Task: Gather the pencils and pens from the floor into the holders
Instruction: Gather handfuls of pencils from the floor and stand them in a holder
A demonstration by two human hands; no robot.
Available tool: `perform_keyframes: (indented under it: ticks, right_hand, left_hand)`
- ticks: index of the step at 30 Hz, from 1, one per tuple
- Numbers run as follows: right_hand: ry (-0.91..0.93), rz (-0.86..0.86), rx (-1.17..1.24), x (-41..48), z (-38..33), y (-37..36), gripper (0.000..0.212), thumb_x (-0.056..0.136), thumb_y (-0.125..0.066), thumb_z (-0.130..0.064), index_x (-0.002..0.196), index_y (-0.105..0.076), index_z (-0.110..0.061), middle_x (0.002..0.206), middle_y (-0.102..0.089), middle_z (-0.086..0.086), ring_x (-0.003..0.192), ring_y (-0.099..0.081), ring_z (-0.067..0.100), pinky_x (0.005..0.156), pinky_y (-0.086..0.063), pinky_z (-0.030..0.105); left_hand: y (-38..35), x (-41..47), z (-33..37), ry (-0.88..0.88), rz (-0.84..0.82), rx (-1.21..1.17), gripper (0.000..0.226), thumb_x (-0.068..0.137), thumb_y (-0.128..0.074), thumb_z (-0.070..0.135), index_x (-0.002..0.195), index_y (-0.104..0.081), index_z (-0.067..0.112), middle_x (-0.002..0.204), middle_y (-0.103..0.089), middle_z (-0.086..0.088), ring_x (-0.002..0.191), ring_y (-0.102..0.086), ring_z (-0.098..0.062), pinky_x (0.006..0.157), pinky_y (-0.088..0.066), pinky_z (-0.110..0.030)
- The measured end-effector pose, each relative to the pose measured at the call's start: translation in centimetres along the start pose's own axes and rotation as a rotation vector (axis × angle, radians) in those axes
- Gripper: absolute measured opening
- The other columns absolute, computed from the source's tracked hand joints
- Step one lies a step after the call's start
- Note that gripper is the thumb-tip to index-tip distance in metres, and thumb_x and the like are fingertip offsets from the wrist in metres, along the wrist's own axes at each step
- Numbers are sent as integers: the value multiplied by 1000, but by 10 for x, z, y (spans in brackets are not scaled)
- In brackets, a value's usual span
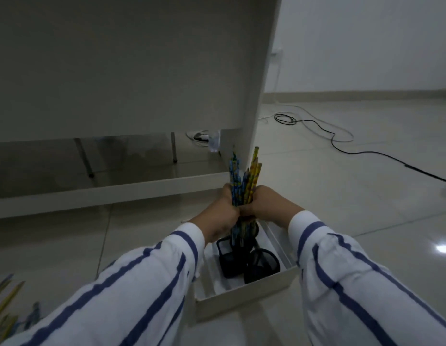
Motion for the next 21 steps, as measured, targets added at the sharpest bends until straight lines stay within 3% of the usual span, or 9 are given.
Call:
perform_keyframes:
  ticks: [3, 6, 9, 14, 19, 21]
  right_hand:
    - [-25, -9, -6, 20, 28, -3, 34, 78, -75, -21, 105, -68, -3, 98, -69, 16, 89, -67, 25, 86, -55, 37]
    - [-27, -27, -97, 39, 48, -19, 41, 79, -73, -32, 108, -66, -4, 104, -68, 13, 89, -63, 21, 80, -53, 29]
    - [-36, -94, -137, 54, 63, -43, 41, 82, -70, -33, 111, -64, -5, 108, -66, 11, 93, -61, 21, 77, -48, 25]
    - [-61, -159, -164, 72, 86, -75, 41, 83, -69, -35, 107, -63, -3, 104, -66, 13, 98, -63, 27, 75, -48, 26]
    - [-68, -164, -143, 81, 97, -91, 41, 85, -67, -31, 113, -60, -3, 111, -64, 13, 103, -60, 27, 76, -43, 25]
    - [-71, -170, -126, 84, 101, -98, 40, 85, -67, -30, 114, -60, -3, 112, -64, 13, 105, -60, 27, 78, -44, 25]
  left_hand:
    - [-6, 22, -22, 7, 30, 109, 66, 90, -45, -1, 142, -20, 32, 133, -50, -8, 119, -53, -26, 100, -49, -46]
    - [-4, 36, -50, 18, 60, 180, 73, 91, -45, 2, 146, -10, 34, 139, -46, -4, 125, -48, -23, 105, -44, -43]
    - [-2, 44, -79, 44, 110, 166, 69, 92, -51, 7, 146, -10, 21, 136, -43, -3, 119, -48, -18, 93, -47, -21]
    - [4, 43, -117, 131, 218, 273, 62, 90, -52, -3, 143, -24, 13, 131, -51, -9, 118, -53, -21, 98, -45, -30]
    - [2, 51, -138, 146, 206, 252, 61, 92, -47, -5, 144, -18, 10, 127, -45, -4, 108, -46, -10, 83, -40, -10]
    - [1, 54, -144, 139, 192, 246, 60, 94, -46, -2, 144, -16, 13, 130, -44, -2, 109, -44, -8, 86, -37, -10]
Point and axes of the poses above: each hand's wrist, its own x-axis towards the middle knuckle, its own y-axis out of the back of the hand, z = x × y, the point moved 5 cm from there along x, towards the middle knuckle
